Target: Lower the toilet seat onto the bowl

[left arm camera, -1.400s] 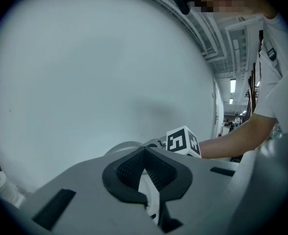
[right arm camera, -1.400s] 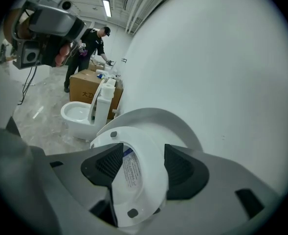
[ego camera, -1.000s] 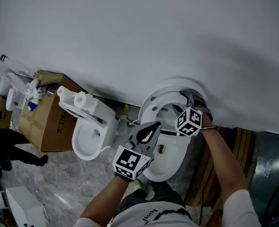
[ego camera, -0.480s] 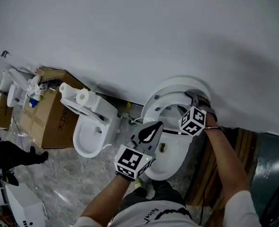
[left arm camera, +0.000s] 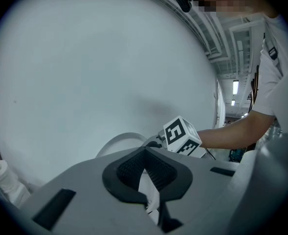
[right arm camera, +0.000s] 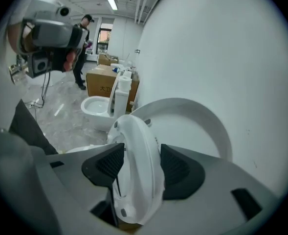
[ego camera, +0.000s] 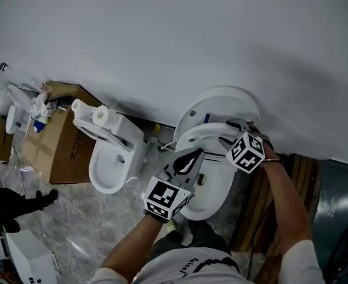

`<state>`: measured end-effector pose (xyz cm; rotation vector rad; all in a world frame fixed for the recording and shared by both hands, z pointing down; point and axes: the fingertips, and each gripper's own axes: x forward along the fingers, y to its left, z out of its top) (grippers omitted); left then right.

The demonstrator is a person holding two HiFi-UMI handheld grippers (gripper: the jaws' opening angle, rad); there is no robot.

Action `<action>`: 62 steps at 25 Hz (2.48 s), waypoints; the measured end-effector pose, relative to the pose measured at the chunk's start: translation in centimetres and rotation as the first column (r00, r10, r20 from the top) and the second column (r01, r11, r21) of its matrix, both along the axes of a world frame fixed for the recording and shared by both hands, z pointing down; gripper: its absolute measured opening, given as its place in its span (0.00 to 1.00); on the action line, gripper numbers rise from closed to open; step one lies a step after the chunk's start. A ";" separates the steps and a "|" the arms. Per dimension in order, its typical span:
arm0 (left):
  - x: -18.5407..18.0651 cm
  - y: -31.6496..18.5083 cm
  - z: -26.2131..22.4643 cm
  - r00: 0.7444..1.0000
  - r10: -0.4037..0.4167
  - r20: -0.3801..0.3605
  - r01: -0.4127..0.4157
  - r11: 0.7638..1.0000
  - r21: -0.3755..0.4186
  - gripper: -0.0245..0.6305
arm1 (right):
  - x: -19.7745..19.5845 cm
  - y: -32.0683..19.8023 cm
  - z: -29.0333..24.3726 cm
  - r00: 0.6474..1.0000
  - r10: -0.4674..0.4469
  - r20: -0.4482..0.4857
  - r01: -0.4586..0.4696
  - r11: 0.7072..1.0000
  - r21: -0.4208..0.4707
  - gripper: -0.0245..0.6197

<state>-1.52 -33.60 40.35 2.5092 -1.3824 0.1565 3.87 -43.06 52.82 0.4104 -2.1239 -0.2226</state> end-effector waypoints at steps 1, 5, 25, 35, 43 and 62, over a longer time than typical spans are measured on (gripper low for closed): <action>0.1 0.3 0.1 1.000 0.003 0.000 -0.003 1.000 -0.002 0.05 | 0.0 0.4 -0.2 1.000 0.007 0.027 -0.006 1.000 -0.029 0.41; 0.3 1.2 0.2 1.000 0.005 0.002 -0.005 1.000 -0.006 0.05 | 0.4 0.7 -0.4 0.996 0.046 0.073 -0.045 0.999 -0.019 0.36; -1.3 8.7 3.4 1.000 0.031 0.004 -0.031 0.998 -0.046 0.05 | 0.8 18.7 2.1 0.993 -0.122 -0.010 0.121 0.991 -0.049 0.25; -2.0 15.1 6.2 0.997 0.081 -0.016 -0.082 0.993 -0.089 0.05 | 1.3 29.0 7.3 0.991 -0.096 -0.096 0.102 0.993 0.055 0.26; -2.4 19.3 9.9 0.992 0.122 -0.028 -0.124 0.984 -0.128 0.05 | 1.6 36.4 14.1 0.973 -0.119 -0.196 0.131 0.990 0.050 0.30; 0.0 23.9 22.6 0.973 0.226 -0.047 -0.231 0.950 -0.208 0.05 | 1.7 46.9 33.0 0.976 -0.116 -0.185 0.128 0.990 0.056 0.40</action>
